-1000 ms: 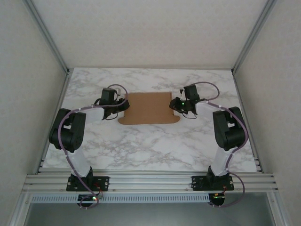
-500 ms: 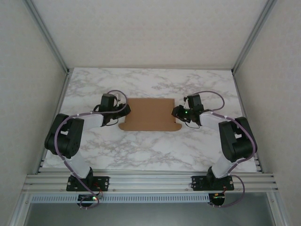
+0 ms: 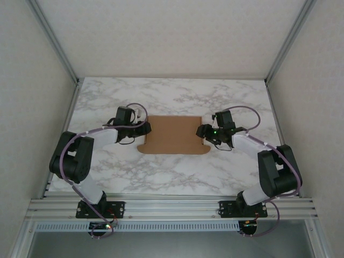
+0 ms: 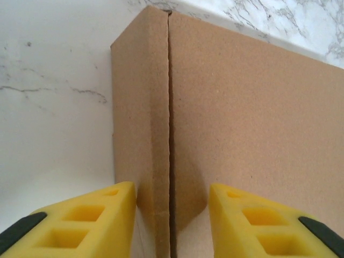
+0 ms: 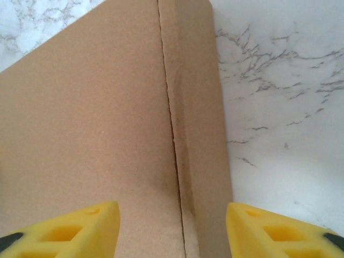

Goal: Fold the paper box

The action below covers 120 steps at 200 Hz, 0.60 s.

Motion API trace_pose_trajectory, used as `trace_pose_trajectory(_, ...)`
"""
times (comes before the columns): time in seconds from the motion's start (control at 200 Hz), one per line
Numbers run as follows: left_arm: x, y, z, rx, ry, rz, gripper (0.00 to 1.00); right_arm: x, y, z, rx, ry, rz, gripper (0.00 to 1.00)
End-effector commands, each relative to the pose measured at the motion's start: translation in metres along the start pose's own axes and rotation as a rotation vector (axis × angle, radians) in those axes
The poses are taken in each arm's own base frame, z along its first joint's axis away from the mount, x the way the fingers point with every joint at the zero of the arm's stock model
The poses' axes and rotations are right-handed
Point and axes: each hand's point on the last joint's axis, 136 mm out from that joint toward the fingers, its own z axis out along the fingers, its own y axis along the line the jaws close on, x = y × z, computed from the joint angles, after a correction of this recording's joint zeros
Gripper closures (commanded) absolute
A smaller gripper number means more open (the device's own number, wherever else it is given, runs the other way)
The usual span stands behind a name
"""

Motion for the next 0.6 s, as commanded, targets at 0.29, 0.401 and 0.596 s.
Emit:
trace_pose_trajectory(0.29,0.004,0.013,-0.014,0.017,0.011,-0.017,0.7,-0.006,0.0,-0.01,-0.007,-0.048,0.009,0.33)
trace_pose_trajectory(0.401,0.003,0.022,-0.013,0.011,0.016,-0.034,0.75,-0.01,0.009,-0.009,-0.077,-0.048,0.036,0.32)
trace_pose_trajectory(0.596,0.006,0.04,-0.013,-0.014,0.035,-0.06,0.85,-0.012,0.011,-0.001,-0.114,-0.032,0.045,0.28)
